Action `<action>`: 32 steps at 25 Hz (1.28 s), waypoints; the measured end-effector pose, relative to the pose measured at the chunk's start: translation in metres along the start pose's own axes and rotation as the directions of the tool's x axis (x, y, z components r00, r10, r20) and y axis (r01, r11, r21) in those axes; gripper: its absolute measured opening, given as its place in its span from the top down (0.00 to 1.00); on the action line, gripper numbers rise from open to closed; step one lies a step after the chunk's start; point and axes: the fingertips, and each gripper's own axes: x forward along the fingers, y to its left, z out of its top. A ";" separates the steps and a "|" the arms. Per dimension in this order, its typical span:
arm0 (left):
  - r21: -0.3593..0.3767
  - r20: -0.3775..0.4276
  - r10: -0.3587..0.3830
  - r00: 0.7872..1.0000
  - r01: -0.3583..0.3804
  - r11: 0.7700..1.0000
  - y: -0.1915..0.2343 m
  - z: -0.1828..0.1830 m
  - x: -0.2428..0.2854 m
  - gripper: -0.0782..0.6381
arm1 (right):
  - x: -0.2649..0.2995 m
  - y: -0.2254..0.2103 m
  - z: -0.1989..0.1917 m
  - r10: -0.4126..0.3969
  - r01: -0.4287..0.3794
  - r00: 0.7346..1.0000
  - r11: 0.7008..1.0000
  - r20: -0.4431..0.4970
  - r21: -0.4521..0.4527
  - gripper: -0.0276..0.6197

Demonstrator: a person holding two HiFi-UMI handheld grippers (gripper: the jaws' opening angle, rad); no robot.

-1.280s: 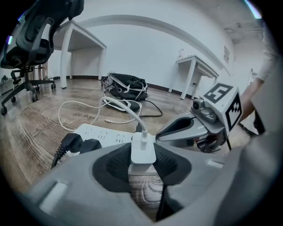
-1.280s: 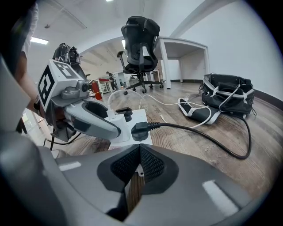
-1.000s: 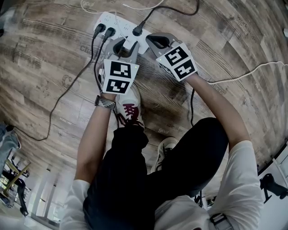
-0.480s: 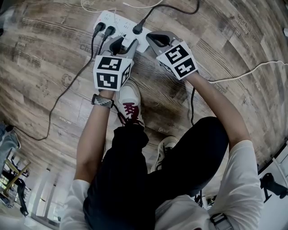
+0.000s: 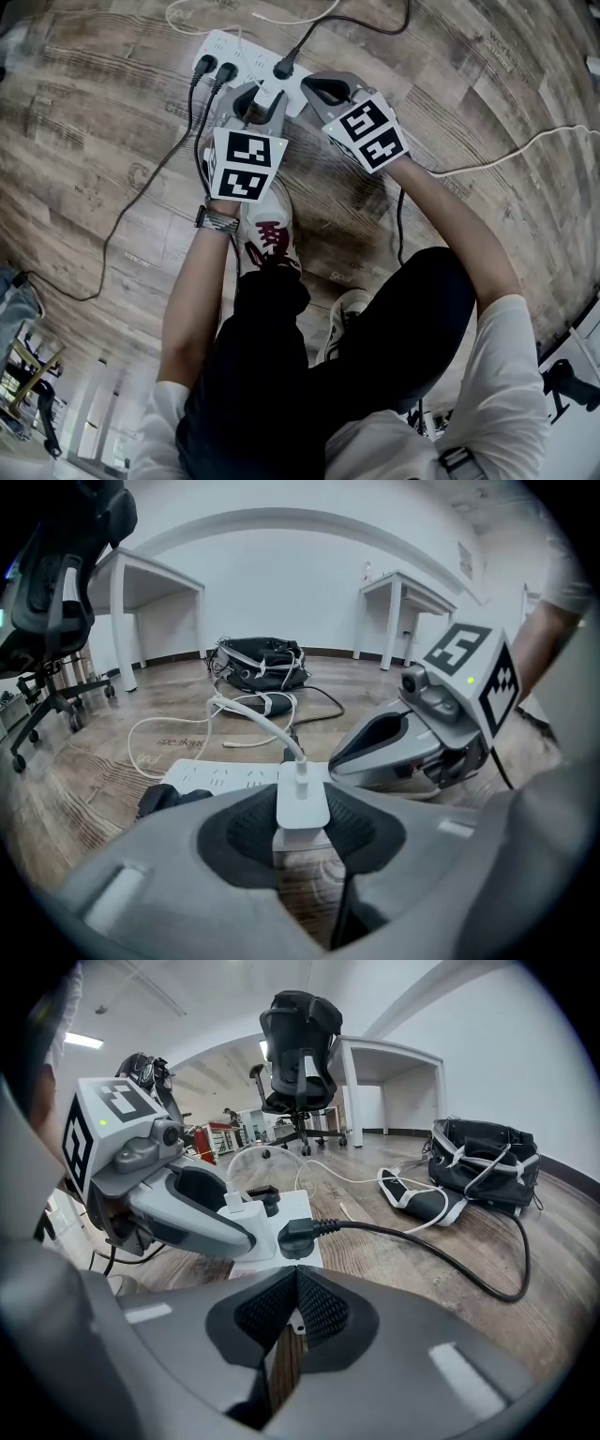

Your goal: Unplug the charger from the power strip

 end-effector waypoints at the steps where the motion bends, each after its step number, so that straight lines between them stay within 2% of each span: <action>1: -0.003 0.000 -0.001 1.000 0.001 1.000 0.000 0.000 0.000 0.70 | 0.000 0.000 0.000 0.000 0.000 1.000 1.000 0.001 0.000 0.95; 4: -0.042 0.004 -0.015 1.000 0.015 0.999 0.001 -0.001 -0.001 0.70 | -0.001 0.000 -0.001 0.002 -0.002 1.000 1.000 0.003 0.002 0.95; 6: -0.120 0.019 -0.040 0.999 0.042 0.992 0.003 -0.002 -0.001 0.69 | -0.001 0.000 0.000 0.002 -0.002 1.000 1.000 0.006 0.004 0.95; 8: -0.211 0.039 -0.068 0.997 0.075 0.975 0.005 -0.002 -0.001 0.68 | 0.000 -0.001 0.000 -0.002 0.002 1.000 1.000 0.011 0.005 0.95; 10: -0.258 0.049 -0.081 0.996 0.091 0.962 0.006 -0.001 -0.001 0.68 | -0.001 -0.002 0.000 -0.009 0.009 1.000 1.000 0.014 0.005 0.95; 12: -0.244 0.046 -0.077 0.996 0.086 0.966 0.006 0.000 -0.001 0.68 | -0.001 -0.003 0.000 -0.012 0.012 1.000 1.000 0.013 0.005 0.95; 16: -0.097 0.007 -0.029 1.000 0.030 0.995 0.004 0.001 -0.002 0.70 | -0.001 -0.003 0.002 -0.011 0.011 1.000 1.000 0.016 0.007 0.95; 19: -0.022 -0.021 0.007 1.000 -0.007 1.000 0.001 0.002 -0.001 0.70 | 0.000 -0.002 0.000 -0.009 0.009 1.000 1.000 0.007 0.003 0.95; 22: -0.036 -0.021 -0.003 1.000 0.003 0.999 0.001 0.002 -0.001 0.70 | 0.000 -0.002 0.000 -0.008 0.008 1.000 1.000 0.009 0.003 0.95; 30: -0.129 -0.005 -0.042 0.999 0.041 0.991 0.005 0.000 -0.002 0.70 | -0.001 -0.001 0.001 -0.006 0.006 1.000 1.000 0.020 0.008 0.95; 32: -0.118 -0.004 -0.037 0.999 0.036 0.992 0.005 0.000 -0.003 0.70 | 0.000 -0.002 0.002 -0.005 0.005 1.000 1.000 0.021 0.007 0.95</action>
